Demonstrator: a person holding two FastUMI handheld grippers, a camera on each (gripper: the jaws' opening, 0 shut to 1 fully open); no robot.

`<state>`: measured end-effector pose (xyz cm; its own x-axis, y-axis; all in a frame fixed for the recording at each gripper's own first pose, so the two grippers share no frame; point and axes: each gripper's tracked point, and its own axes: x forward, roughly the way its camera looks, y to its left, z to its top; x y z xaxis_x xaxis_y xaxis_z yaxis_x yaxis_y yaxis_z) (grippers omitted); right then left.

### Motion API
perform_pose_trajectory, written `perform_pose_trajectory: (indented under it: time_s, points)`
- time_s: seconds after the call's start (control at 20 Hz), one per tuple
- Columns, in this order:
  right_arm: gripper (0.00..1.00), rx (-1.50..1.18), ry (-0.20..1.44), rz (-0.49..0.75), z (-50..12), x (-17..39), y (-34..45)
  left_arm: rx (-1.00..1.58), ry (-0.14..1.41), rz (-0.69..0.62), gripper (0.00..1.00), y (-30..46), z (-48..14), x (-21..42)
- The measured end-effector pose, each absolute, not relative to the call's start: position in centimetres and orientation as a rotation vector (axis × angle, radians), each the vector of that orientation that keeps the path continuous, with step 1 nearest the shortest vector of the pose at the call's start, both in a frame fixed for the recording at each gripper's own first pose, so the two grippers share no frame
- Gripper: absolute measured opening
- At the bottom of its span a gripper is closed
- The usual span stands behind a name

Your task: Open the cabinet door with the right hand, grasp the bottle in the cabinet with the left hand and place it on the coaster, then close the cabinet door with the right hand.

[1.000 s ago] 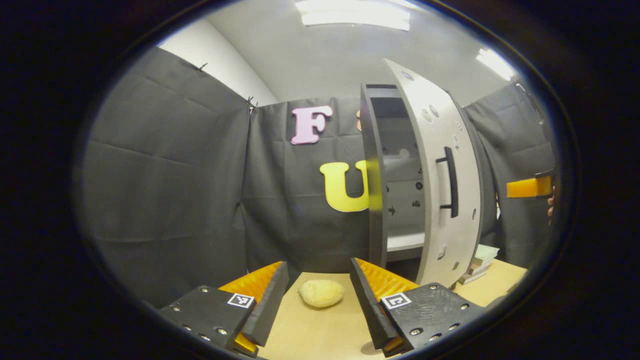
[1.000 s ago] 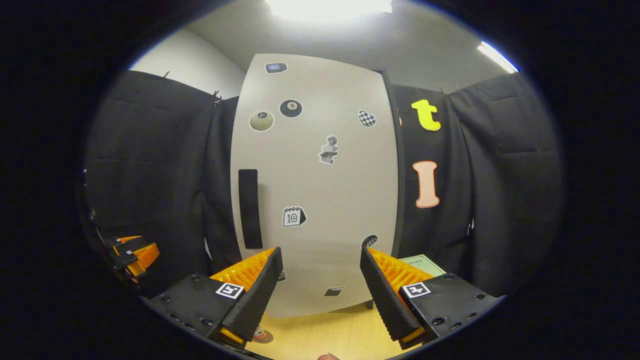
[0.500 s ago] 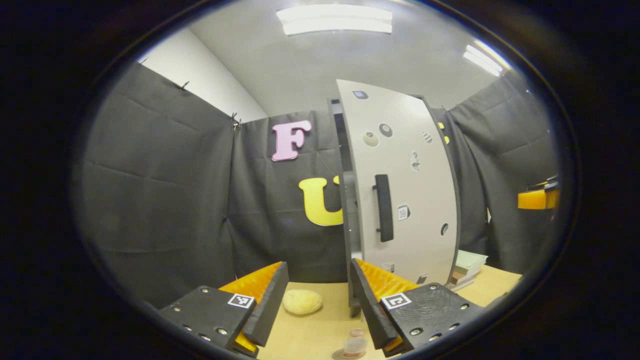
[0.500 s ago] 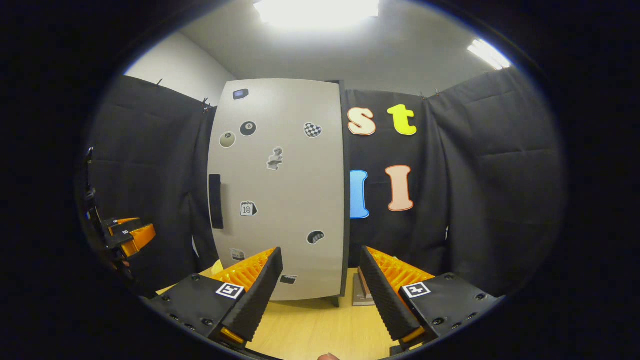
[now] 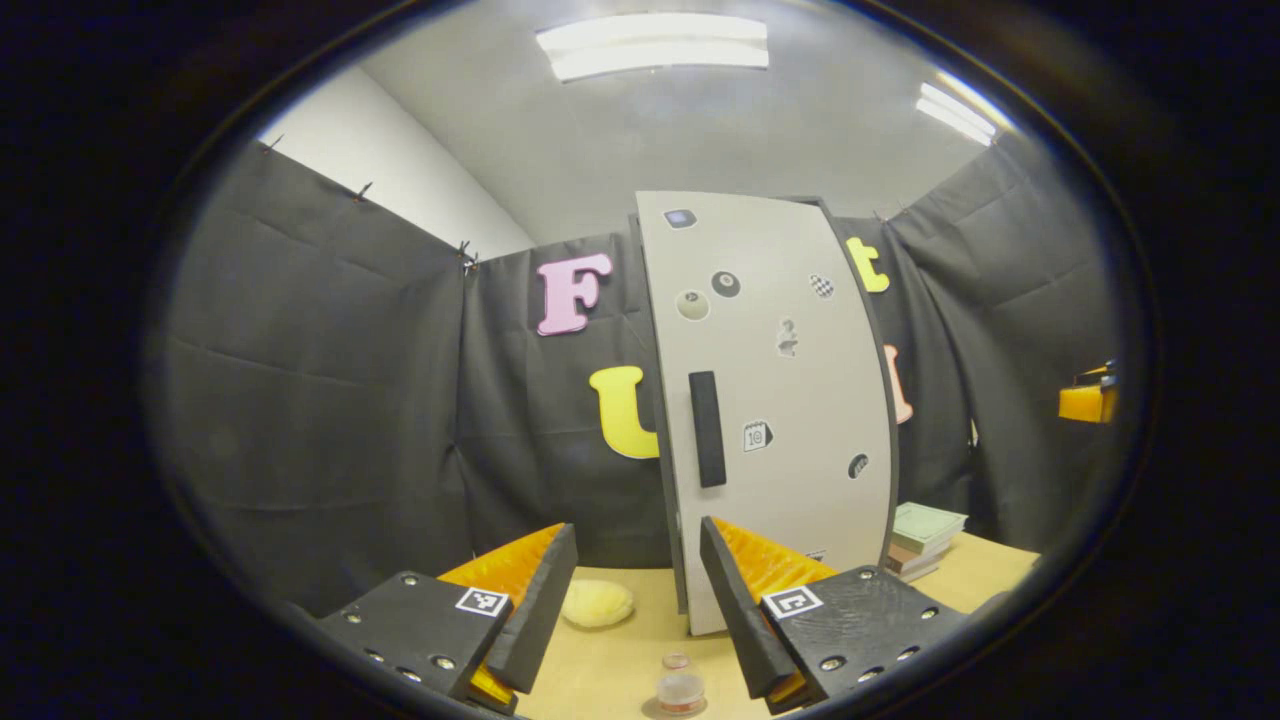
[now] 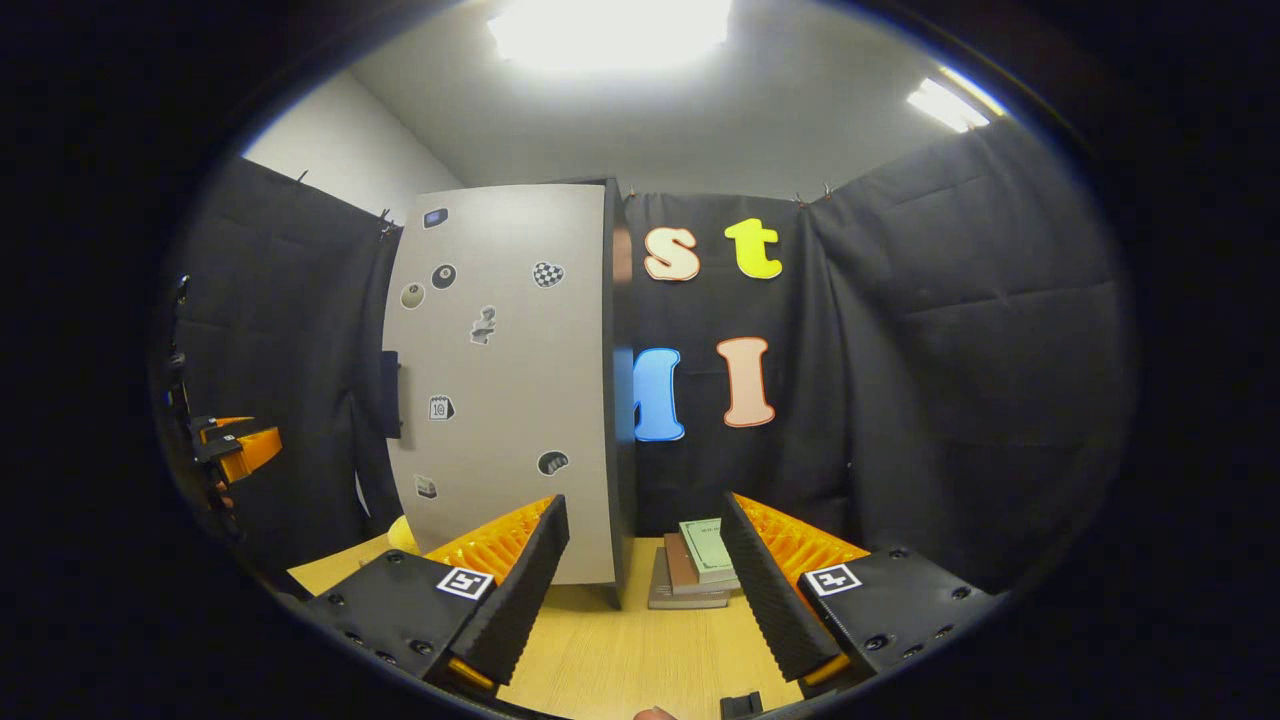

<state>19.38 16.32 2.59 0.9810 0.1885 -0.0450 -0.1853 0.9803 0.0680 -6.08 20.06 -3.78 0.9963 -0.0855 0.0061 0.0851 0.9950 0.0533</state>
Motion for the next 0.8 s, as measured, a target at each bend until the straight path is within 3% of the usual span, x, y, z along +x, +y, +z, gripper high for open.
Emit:
perform_pose_trajectory:
  time_s: [0.8]
  points:
    - [0.97,0.069,0.015,0.152,1.3,19.3,19.6,0.048,-0.041,-0.082,0.74,20.6,-3.7,-5.8]
